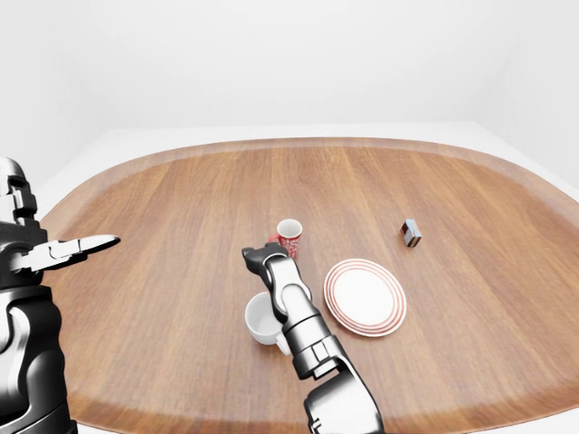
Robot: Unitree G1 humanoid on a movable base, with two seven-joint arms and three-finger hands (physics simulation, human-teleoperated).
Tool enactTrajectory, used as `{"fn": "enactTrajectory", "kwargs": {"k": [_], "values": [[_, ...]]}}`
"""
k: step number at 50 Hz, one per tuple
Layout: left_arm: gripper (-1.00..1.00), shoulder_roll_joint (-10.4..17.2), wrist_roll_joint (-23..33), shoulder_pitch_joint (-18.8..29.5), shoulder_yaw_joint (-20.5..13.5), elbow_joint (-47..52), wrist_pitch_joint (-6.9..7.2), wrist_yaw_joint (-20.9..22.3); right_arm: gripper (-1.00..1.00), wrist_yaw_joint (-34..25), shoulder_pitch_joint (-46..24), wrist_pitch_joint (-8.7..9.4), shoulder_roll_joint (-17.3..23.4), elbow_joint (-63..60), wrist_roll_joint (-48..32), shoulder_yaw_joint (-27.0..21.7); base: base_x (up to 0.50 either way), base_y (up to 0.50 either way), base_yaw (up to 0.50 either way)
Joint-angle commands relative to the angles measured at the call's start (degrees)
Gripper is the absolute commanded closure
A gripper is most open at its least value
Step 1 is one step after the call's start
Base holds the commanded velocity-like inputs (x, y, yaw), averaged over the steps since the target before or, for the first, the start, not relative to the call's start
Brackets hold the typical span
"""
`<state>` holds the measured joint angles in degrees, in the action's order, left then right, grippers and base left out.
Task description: Put the white mug on the plate.
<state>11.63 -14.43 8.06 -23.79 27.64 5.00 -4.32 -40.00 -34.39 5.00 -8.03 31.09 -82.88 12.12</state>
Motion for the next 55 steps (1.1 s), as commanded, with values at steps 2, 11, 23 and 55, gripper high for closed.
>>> {"fn": "enactTrajectory", "kwargs": {"k": [2, 11, 23, 55], "values": [[-1.0, -1.56, 0.6, -1.92, 2.52, -1.99, 0.0, 0.32, -1.0, 0.0, 0.31, 0.0, -1.66, 8.37, -0.19, 1.79, 0.0, 0.0, 0.0], [-1.0, -1.56, 0.56, -2.07, 2.57, -1.94, 0.0, 0.38, -1.0, 0.0, -0.34, 0.0, -2.57, 11.1, 1.36, 2.15, 0.0, 0.0, 0.0], [-1.0, -1.56, 0.4, -2.11, 2.39, -1.46, 0.0, 0.36, -1.0, 0.0, 0.41, 0.0, -3.96, 11.05, 0.47, 3.17, 0.0, 0.0, 0.0], [-1.0, -1.55, 0.56, -2.02, 2.54, -1.84, 0.0, 0.3, -1.0, 0.0, 1.68, 0.0, -3.34, 14.34, 0.84, 3.09, 0.0, 0.0, 0.0]]}}
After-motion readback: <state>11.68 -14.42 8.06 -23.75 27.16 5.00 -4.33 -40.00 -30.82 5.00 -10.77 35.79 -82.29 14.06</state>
